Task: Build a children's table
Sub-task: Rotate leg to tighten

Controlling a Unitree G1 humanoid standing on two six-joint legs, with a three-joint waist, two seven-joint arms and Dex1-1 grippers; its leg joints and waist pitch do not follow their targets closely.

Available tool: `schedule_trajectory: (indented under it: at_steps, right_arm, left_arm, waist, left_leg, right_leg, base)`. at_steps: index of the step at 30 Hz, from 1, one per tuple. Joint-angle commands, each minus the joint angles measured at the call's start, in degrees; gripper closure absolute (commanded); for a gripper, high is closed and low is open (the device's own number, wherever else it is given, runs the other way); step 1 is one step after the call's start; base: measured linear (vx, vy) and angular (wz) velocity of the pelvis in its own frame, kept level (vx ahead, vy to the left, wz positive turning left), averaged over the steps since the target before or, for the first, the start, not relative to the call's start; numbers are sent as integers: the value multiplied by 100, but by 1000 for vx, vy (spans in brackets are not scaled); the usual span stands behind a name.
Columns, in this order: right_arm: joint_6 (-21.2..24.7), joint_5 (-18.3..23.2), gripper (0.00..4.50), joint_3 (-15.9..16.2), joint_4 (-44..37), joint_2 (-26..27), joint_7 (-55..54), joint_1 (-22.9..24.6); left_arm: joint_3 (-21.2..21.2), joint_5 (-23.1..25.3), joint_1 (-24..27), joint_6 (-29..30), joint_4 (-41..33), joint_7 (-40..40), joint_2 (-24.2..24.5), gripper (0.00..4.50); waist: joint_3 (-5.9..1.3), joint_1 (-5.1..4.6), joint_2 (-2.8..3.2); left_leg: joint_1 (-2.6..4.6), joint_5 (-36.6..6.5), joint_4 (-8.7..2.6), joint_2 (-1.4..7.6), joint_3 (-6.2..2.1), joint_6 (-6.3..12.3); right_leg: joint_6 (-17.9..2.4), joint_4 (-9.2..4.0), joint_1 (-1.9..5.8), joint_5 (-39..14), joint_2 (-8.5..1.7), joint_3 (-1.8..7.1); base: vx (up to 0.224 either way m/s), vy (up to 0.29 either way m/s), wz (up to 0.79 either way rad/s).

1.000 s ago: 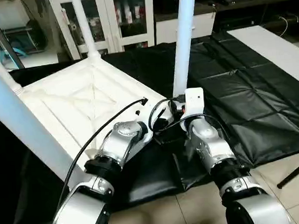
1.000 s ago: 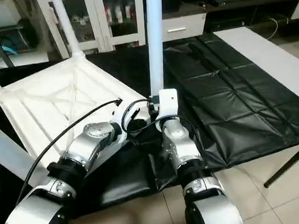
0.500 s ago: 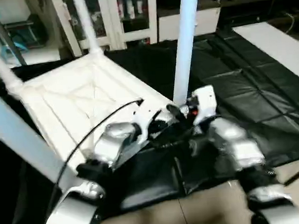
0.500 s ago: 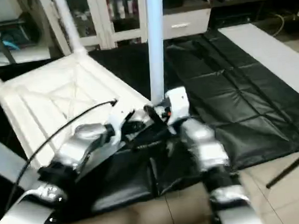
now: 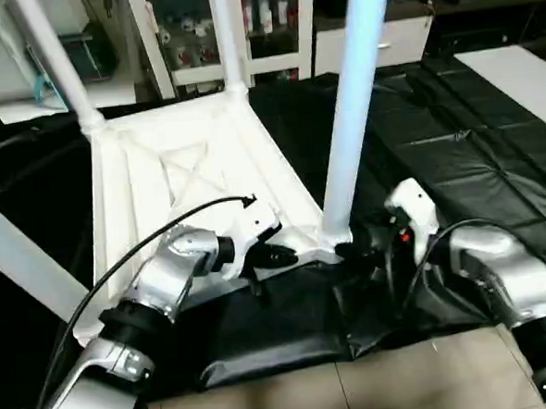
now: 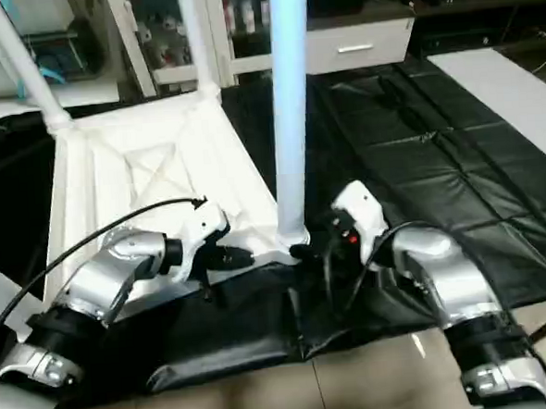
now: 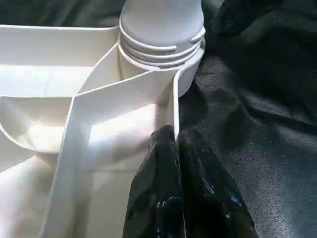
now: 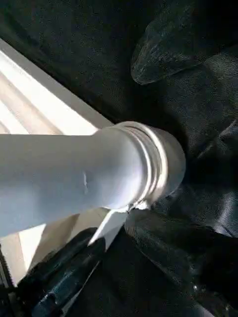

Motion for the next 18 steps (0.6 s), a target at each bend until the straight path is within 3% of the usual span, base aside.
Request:
schedule_trajectory:
  at_steps: [1, 6, 13, 18]
  right_arm:
    - [39, -52, 14, 64, -19, -16, 59, -76]
    - [90, 10, 14, 105, -80, 75, 102, -89]
    - [-62, -78, 14, 176, 166, 330, 35, -247]
    - [-269, -158, 14, 203, 512, 553, -65, -433]
  left_arm:
    - [-238, 154, 113, 98, 25, -180, 75, 450]
    - [-250, 138, 143, 178, -84, -202, 112, 450]
    - [-293, 127, 161, 257, -154, -244, 121, 450]
    - [-300, 125, 150, 268, -150, -237, 127, 450]
  waist:
    - [-332, -2, -83]
    - [-343, 15, -94]
    - [-328, -4, -66]
    - [-348, 6, -70]
  left_leg:
    - [117, -1652, -469, 260, -121, 281]
    - [108, -1394, -441, 259, -109, 430]
    - [134, -1665, -471, 268, -121, 267]
    - [121, -1453, -446, 251, -108, 315]
  right_leg:
    - [-1369, -349, 203, -1371, -142, 93]
    - [-1467, -322, 222, -1129, -143, 87]
    - [-1400, -341, 188, -1450, -129, 85]
    - [-1484, -310, 211, -1118, -134, 84]
  base:
    - [0, 0, 0]
    - [0, 0, 0]
    - [0, 0, 0]
    - [0, 0, 0]
